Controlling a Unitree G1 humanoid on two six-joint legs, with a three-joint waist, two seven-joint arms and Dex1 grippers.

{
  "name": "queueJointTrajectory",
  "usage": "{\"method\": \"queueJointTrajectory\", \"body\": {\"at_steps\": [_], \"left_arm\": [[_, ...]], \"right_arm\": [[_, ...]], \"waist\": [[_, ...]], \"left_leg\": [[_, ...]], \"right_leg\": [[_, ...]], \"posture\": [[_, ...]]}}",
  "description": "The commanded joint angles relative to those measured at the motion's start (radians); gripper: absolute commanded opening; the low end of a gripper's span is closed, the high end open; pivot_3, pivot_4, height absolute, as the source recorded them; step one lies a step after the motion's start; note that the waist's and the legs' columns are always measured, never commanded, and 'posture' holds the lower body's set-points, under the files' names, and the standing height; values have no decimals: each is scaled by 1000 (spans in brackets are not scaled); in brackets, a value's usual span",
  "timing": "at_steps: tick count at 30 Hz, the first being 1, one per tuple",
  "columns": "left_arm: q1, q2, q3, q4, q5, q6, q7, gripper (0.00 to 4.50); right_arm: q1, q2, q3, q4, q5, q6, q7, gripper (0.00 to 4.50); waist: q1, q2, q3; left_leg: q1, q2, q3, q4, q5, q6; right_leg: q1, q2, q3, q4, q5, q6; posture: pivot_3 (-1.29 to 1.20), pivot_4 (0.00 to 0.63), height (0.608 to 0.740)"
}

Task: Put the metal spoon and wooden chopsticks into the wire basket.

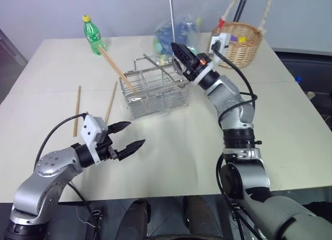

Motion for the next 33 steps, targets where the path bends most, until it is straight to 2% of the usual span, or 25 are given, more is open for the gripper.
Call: {"method": "queueJointTrajectory", "body": {"at_steps": [1, 19, 25, 33], "left_arm": [[10, 0, 28, -33, -3, -27, -4, 4260], [15, -41, 64, -45, 11, -53, 76, 4260], [2, -62, 34, -84, 4, -20, 124, 4260], [-15, -86, 13, -91, 7, -4, 145, 4260]], "right_arm": [[-21, 23, 5, -2, 16, -39, 8, 117], [-23, 47, 43, 84, -9, -183, 101, 117], [-45, 17, 58, 71, -18, -182, 116, 117], [-103, -31, 60, 152, -50, -219, 145, 117]], "waist": [[0, 0, 0], [-1, 0, 0], [-1, 0, 0], [0, 0, 0]], "left_leg": [[0, 0, 0, 0, 0, 0], [0, 0, 0, 0, 0, 0], [0, 0, 0, 0, 0, 0], [0, 0, 0, 0, 0, 0]], "right_leg": [[0, 0, 0, 0, 0, 0], [0, 0, 0, 0, 0, 0], [0, 0, 0, 0, 0, 0], [0, 0, 0, 0, 0, 0]], "posture": [[0, 150, 740], [0, 150, 740], [0, 150, 740], [0, 150, 740]]}}
